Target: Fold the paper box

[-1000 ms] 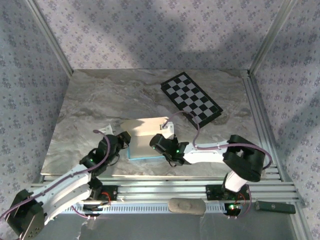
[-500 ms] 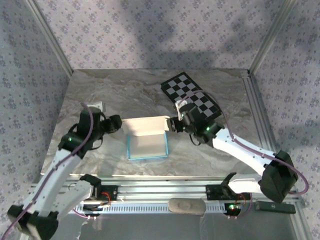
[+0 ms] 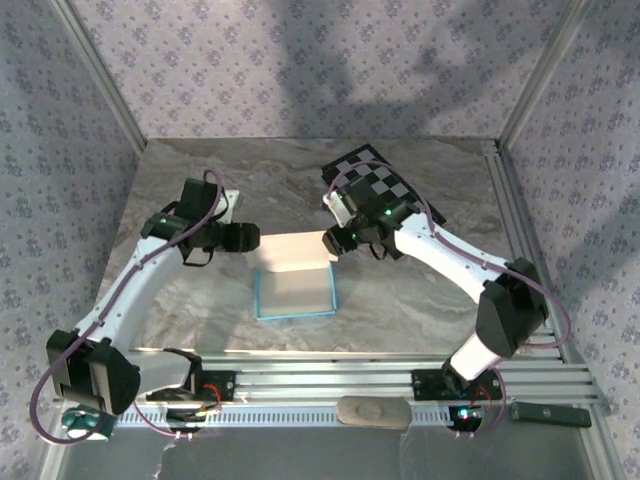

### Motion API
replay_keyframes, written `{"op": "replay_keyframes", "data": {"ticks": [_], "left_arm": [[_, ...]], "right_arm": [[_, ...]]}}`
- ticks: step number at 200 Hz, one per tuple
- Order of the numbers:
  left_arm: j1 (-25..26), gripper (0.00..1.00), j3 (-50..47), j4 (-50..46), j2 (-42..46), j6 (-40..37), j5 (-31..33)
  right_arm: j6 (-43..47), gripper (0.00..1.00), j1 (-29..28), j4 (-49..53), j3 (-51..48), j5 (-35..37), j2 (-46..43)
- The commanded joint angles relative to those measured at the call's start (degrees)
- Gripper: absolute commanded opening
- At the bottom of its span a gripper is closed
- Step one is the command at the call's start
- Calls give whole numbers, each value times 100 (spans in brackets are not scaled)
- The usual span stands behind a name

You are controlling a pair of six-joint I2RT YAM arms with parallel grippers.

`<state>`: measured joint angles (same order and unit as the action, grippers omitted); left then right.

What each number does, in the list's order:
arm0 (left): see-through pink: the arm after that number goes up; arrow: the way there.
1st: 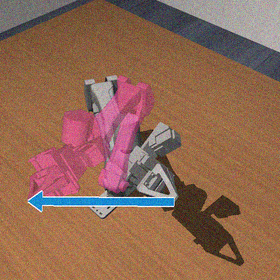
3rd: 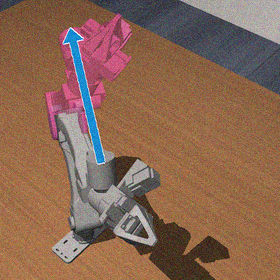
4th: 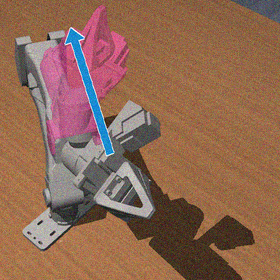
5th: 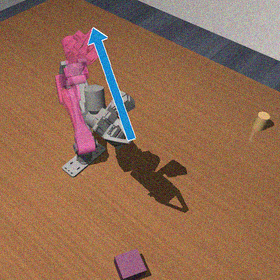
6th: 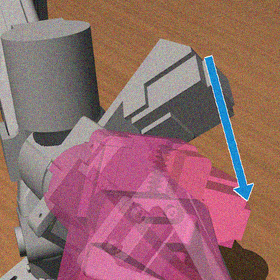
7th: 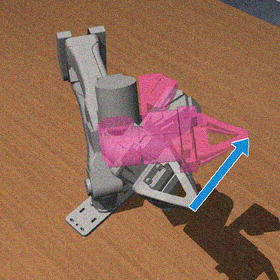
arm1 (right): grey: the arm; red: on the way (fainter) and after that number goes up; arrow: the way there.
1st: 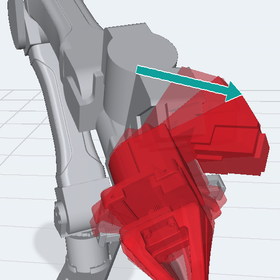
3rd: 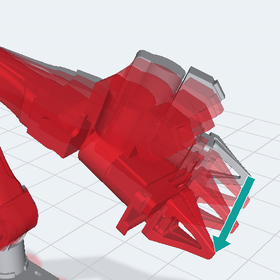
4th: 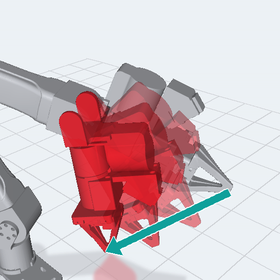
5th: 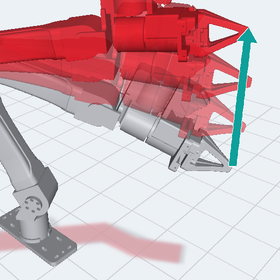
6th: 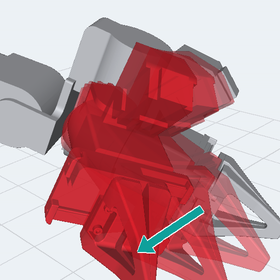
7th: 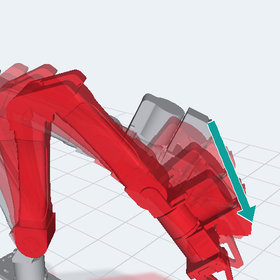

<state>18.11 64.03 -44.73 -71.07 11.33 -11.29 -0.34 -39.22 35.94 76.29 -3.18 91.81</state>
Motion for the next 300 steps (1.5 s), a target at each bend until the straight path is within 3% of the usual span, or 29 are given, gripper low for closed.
{"op": "replay_keyframes", "data": {"ticks": [1, 45, 76, 88, 121, 139, 188, 215, 248, 300], "left_arm": [[-1, 67, 227, -369, -307, -450, -199], [8, 64, 322, -456, -571, -596, -330], [8, 63, 457, -606, -503, -571, 504], [8, 64, 504, -606, -276, -558, 538], [-67, 70, 848, -827, -265, -664, 383], [-147, 69, 1114, -1058, -704, -852, -24], [-272, 71, 1546, -1131, -1325, -1366, -382], [-277, 70, 1730, -1236, -1664, -1587, -680], [-246, 65, 1590, -1241, -1817, -1589, -691], [-108, 54, 1332, -1237, -1681, -1442, -596]], "right_arm": [[406, 53, 23, 546, 466, 193, 263], [638, 52, 62, 838, 871, 15, 503], [630, 49, 76, 813, 852, 454, 505], [598, 52, 136, 639, 684, 494, 177], [722, 62, 459, 730, 660, -32, -212], [976, 62, 582, 964, 862, -478, 14], [1741, 63, 1016, 1247, 1540, -1776, 664], [1948, 63, 997, 1641, 2101, -2140, 1079], [2167, 59, 886, 1863, 2279, -2029, 1423], [2060, 47, 737, 1713, 1920, -1659, 1226]]}}
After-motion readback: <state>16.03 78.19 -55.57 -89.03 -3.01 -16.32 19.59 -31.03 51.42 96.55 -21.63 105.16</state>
